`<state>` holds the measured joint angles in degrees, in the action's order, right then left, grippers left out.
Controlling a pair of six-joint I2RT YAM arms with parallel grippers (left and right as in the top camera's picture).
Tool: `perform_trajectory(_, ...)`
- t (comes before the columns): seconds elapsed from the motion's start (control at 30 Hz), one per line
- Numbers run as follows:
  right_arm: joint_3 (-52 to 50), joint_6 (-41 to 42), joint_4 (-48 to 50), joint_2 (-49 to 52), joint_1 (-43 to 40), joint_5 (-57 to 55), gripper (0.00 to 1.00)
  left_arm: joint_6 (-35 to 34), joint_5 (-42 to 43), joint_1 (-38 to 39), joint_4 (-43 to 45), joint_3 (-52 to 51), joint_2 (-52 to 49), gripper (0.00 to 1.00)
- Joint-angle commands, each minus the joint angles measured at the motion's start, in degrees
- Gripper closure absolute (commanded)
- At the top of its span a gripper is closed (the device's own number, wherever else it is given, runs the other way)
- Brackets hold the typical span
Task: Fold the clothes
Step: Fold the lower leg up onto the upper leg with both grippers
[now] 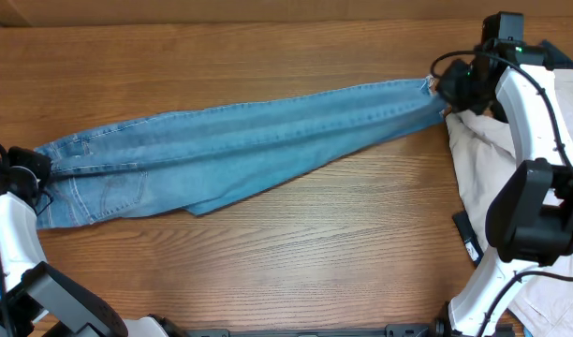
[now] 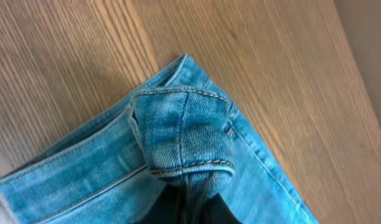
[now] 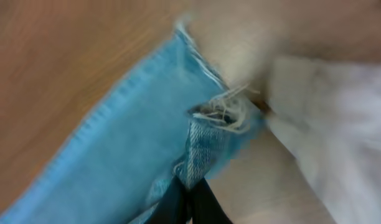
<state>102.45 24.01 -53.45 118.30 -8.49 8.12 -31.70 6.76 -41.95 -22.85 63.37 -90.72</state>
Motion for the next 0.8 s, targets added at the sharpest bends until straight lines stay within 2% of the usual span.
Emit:
perform_trajectory(0.0, 2.1, 0.4, 10.0, 2.6, -0.8, -3.5, 0.52, -2.2, -10.3, -1.5, 4.6, 1.3, -2.2, 0.53)
perform_trajectory(0.03, 2.1, 0.4, 12.8, 3.2, -0.4, -3.5, 0.44, -2.2, -9.6, -1.5, 6.1, 1.3, -3.0, 0.14)
perform_trajectory(0.07, 2.1, 0.4, 14.3, 3.3, -0.2, -3.3, 0.42, -2.1, -8.4, -1.5, 6.8, 1.3, -3.6, 0.00)
perform_trajectory(0.17, 2.1, 0.4, 15.3, 3.5, 0.3, -3.3, 0.34, 0.0, -3.3, -2.3, 6.8, 1.3, -4.0, 0.00)
perform_trajectory(0.27, 2.1, -0.3, 11.4, 3.4, 0.2, -3.5, 0.33, 3.5, 2.4, -2.4, 6.0, 1.3, -3.7, 0.00)
perform_trajectory(0.53, 1.8, -2.9, 0.0, 3.5, -0.5, -3.4, 0.32, 6.5, 13.0, -2.0, -1.6, 1.3, -0.6, 0.00)
perform_trajectory(0.63, 1.8, -5.5, -2.9, 3.5, -0.3, -3.3, 0.32, 9.2, 12.9, -1.3, -9.3, 1.3, -0.5, 0.00)
perform_trajectory(0.77, 1.8, -8.9, -4.6, 3.5, 0.0, -3.3, 0.32, 11.4, 6.7, -0.7, -16.0, 1.2, -0.9, 0.00)
